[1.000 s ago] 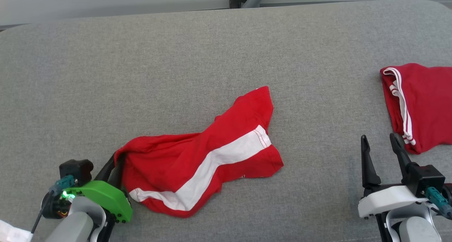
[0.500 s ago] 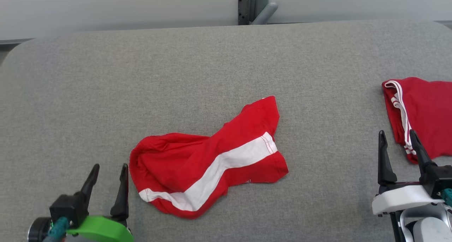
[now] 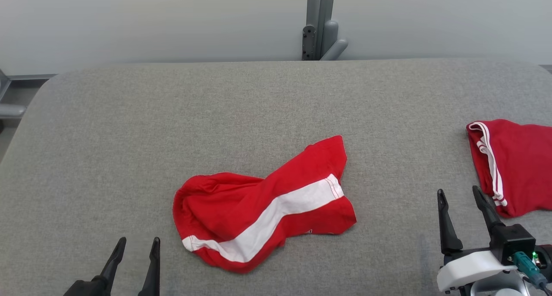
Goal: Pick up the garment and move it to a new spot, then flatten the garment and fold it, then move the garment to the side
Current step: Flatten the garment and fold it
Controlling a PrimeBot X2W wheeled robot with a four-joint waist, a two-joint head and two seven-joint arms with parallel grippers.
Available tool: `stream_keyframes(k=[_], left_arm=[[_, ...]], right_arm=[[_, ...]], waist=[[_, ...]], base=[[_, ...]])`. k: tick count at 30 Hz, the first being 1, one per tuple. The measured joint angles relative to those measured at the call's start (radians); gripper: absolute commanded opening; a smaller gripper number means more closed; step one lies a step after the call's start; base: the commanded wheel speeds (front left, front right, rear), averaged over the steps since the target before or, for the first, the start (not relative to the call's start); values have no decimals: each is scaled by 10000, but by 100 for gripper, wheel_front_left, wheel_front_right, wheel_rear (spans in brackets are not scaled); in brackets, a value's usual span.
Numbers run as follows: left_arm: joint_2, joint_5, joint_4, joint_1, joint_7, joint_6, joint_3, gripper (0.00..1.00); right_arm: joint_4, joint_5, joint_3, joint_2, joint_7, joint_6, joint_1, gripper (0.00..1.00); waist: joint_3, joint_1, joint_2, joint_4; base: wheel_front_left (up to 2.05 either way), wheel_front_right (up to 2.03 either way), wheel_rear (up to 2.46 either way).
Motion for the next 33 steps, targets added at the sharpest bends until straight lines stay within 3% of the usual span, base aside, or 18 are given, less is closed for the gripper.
stream_keyframes(k=[4,8,14,21,26,33], left_arm=[[-439,232,165,88,0,-564,681,100],[-650,602,265,106,0,-782,1057,100],[-832,846,303,97,0,-855,1239,100],[-792,662,522,-35,0,-869,970,100],[-717,46,1306,-454,667,-871,362,100],[-790,-970,1260,-1347,2268,-871,-573,100]], right_arm=[[38,59,376,2,0,0,86,100],[56,79,573,8,0,0,114,100],[58,136,721,2,0,0,102,100],[656,823,1881,-13,29,0,-489,100],[1152,1183,3511,-58,1672,2,-1556,100],[1381,1521,3946,-424,3505,0,-2536,100]], waist=[[-152,0,0,24],[-162,0,0,39],[-61,0,0,64],[56,0,0,177],[249,0,0,313],[714,0,0,655]], base=[[0,0,0],[0,0,0],[0,0,0],[0,0,0],[0,0,0],[0,0,0]])
